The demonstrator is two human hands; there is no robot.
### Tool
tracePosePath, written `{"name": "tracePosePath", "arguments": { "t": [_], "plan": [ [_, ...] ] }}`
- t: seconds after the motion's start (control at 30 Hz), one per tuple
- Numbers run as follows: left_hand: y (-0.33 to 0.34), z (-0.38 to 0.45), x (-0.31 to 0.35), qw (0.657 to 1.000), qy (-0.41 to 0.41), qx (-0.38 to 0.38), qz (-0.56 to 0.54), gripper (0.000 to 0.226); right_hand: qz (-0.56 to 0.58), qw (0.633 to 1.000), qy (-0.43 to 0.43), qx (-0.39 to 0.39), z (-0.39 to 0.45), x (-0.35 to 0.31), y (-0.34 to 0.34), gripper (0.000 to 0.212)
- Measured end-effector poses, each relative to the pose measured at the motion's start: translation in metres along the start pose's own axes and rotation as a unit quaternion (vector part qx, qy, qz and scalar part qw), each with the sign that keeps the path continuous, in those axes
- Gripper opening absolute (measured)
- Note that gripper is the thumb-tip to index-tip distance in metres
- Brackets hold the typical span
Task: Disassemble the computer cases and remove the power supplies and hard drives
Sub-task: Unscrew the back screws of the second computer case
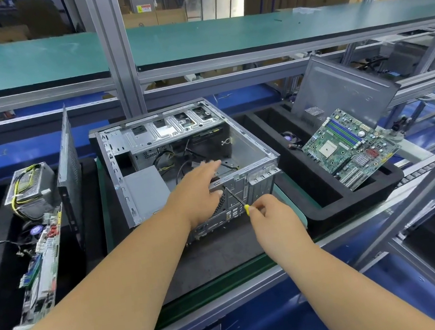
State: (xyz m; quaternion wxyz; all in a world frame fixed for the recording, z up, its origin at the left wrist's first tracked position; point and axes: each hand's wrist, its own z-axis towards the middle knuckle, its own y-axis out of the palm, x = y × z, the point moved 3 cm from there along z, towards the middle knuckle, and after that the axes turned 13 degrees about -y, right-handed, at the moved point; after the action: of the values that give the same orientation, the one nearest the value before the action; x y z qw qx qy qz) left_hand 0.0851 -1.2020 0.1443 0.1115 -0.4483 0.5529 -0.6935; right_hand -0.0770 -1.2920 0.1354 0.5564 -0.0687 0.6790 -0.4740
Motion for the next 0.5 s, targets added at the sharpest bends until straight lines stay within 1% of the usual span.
{"name": "tracePosePath", "arguments": {
  "t": [0.07,0.1,0.13,0.17,0.2,0.23,0.27,0.3,0.33,0.37,0.4,0.43,0.5],
  "plan": [
    [-0.005,-0.016,0.006,0.991,0.055,0.084,-0.083,0.048,0.008,1.000,0.000,-0.001,0.000,0.001,-0.001,0.016],
    [-0.005,-0.025,0.008,0.983,0.062,0.118,-0.126,0.037,0.008,1.000,-0.002,-0.002,0.000,0.001,-0.002,0.015],
    [-0.002,-0.033,0.010,0.976,0.045,0.129,-0.172,0.024,0.007,1.000,-0.005,-0.005,0.000,0.000,-0.002,0.014],
    [0.004,-0.038,0.012,0.968,0.003,0.112,-0.226,0.015,0.002,1.000,-0.009,-0.007,-0.001,0.000,-0.002,0.013],
    [0.012,-0.039,0.014,0.954,-0.061,0.072,-0.284,0.014,-0.009,1.000,-0.014,-0.008,-0.001,0.001,-0.002,0.012],
    [0.022,-0.039,0.014,0.927,-0.138,0.015,-0.348,0.016,-0.020,1.000,-0.019,-0.008,-0.001,0.001,-0.002,0.011],
    [0.032,-0.038,0.014,0.882,-0.220,-0.045,-0.413,0.016,-0.030,0.999,-0.024,-0.005,-0.002,0.002,-0.003,0.010],
    [0.040,-0.038,0.015,0.821,-0.294,-0.098,-0.480,0.017,-0.035,0.999,-0.027,-0.001,-0.002,0.002,-0.003,0.009],
    [0.046,-0.037,0.016,0.756,-0.346,-0.135,-0.540,0.020,-0.037,0.999,-0.029,0.005,-0.003,0.003,-0.003,0.008],
    [0.050,-0.036,0.016,0.699,-0.376,-0.154,-0.589,0.023,-0.037,0.999,-0.032,0.011,-0.003,0.003,-0.004,0.007],
    [0.052,-0.033,0.014,0.660,-0.389,-0.156,-0.624,0.025,-0.038,0.998,-0.037,0.017,-0.005,0.003,-0.004,0.007],
    [0.052,-0.030,0.013,0.636,-0.393,-0.150,-0.647,0.026,-0.040,0.998,-0.042,0.022,-0.006,0.003,-0.003,0.009],
    [0.054,-0.026,0.013,0.622,-0.396,-0.130,-0.663,0.024,-0.041,0.997,-0.055,0.031,-0.007,0.003,-0.002,0.013]
  ]
}}
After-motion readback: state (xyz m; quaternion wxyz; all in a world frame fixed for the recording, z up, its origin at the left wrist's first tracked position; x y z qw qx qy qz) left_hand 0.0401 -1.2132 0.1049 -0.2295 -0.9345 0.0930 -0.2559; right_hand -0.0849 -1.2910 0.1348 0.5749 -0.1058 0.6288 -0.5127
